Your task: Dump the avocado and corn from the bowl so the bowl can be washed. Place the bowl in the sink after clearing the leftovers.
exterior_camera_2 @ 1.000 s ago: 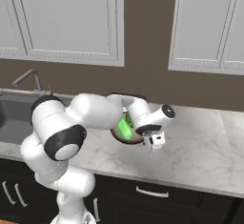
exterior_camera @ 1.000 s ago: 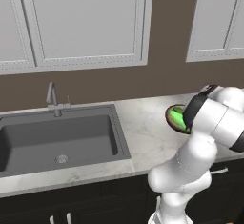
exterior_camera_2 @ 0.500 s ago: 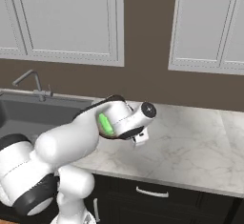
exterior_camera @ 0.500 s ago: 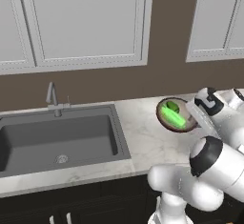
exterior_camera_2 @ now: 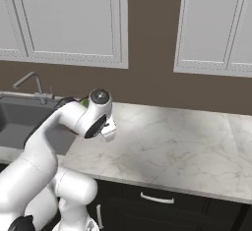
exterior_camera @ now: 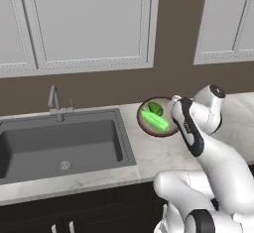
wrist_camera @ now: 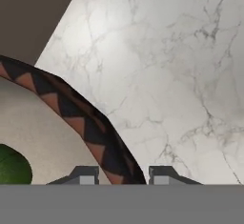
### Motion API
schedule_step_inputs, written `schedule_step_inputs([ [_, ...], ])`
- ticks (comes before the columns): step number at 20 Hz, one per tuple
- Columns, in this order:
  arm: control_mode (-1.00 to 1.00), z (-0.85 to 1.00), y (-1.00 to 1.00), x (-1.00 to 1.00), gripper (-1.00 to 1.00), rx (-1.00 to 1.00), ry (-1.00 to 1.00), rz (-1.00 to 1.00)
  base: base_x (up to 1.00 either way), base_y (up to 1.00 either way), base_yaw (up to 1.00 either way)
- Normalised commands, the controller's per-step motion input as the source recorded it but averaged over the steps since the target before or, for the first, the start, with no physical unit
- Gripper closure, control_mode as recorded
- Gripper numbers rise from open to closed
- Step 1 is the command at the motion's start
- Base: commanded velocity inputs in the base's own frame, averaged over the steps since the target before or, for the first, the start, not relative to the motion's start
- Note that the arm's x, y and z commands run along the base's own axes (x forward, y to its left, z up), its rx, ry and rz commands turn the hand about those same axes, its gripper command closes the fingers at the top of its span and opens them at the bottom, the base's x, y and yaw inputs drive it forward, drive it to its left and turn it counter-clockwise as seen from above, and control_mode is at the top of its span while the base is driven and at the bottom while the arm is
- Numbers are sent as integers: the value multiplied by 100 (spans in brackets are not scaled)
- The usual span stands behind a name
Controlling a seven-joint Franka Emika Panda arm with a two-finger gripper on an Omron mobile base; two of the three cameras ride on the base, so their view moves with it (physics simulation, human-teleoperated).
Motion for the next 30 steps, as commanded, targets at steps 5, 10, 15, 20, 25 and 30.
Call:
schedule_step_inputs([
  [5,-100,51,100,0,100,-8,6,0,0,0,0],
  [10,-100,16,100,1,100,-9,11,0,0,0,0],
  [15,-100,2,85,7,100,-11,16,0,0,0,0],
  [20,-100,0,7,0,100,-11,6,0,0,0,0],
  [25,-100,0,1,0,100,-10,1,0,0,0,0],
  [30,-100,-1,0,1,100,-18,0,0,0,0,0],
])
